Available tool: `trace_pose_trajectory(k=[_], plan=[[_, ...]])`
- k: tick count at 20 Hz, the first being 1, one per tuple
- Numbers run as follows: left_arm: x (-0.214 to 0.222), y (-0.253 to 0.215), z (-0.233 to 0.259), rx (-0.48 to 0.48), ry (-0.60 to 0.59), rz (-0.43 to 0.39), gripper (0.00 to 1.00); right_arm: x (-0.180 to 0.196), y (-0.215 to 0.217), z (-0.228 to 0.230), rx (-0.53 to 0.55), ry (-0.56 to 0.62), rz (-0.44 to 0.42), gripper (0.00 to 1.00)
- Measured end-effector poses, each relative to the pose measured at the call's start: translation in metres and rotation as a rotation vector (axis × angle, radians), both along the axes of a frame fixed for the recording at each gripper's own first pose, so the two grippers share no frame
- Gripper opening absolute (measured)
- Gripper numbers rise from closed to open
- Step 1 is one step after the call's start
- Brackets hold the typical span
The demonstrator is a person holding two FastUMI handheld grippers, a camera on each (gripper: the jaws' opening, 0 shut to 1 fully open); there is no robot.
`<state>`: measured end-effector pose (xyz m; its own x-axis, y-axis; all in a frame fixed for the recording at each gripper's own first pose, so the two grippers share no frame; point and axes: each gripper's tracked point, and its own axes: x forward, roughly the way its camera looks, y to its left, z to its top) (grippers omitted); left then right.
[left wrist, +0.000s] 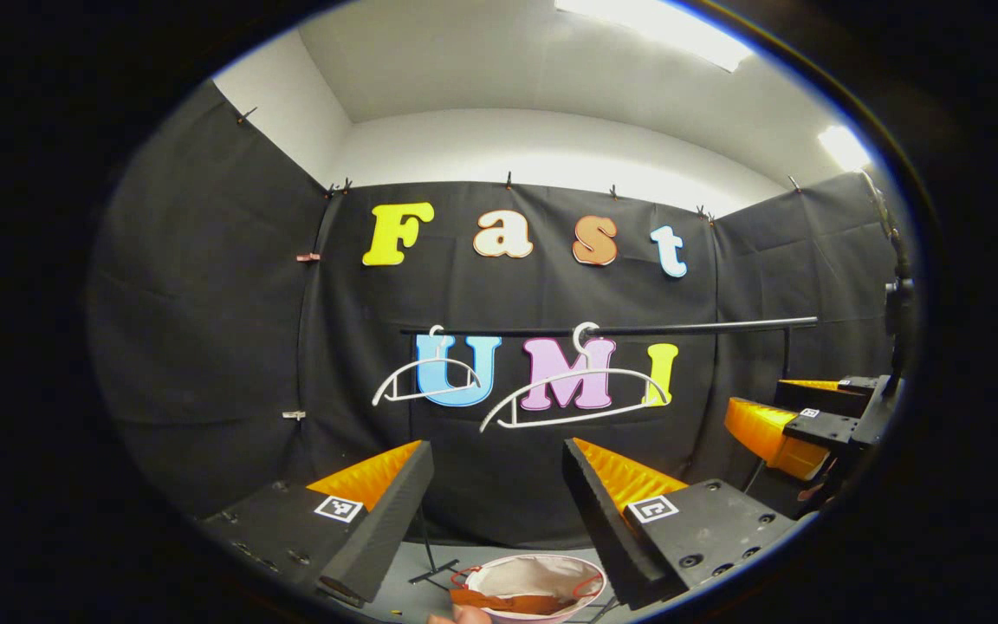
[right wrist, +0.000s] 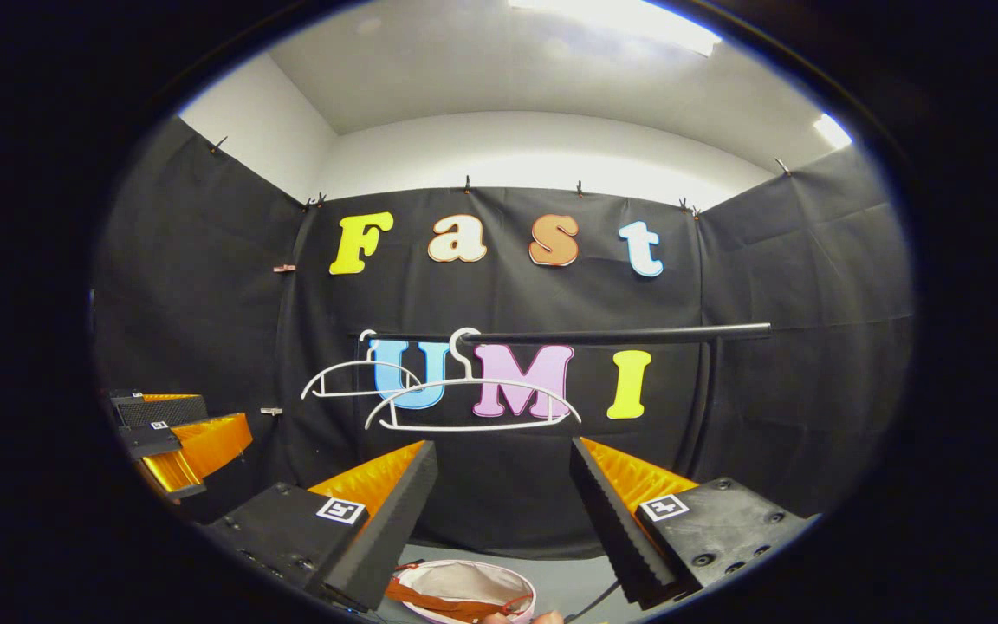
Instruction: Grasp the clothes on the hanger with both hands and then place them into the laundry hamper below.
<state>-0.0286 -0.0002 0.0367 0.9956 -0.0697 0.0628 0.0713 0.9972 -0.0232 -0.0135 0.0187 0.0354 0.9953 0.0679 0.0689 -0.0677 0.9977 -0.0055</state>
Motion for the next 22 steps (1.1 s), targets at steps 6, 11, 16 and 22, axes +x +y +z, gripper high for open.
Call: trace_pose_trajectory(k=[6,11,16,22], plan=[[-0.004,-0.013,0.0,0.045,0.005,0.042,0.93,-0.001,-0.02,0.007,-0.009,-0.019,0.004,0.96],[-0.002,-0.028,0.005,0.054,0.004,0.028,0.95,0.002,-0.024,0.006,-0.015,-0.021,0.013,0.99],[-0.001,-0.03,0.006,0.07,0.005,0.024,0.92,0.007,-0.032,0.01,-0.027,-0.037,0.001,0.99],[0.003,-0.026,0.007,0.045,0.016,0.037,0.95,0.009,-0.033,0.0,-0.024,-0.015,-0.009,0.99]])
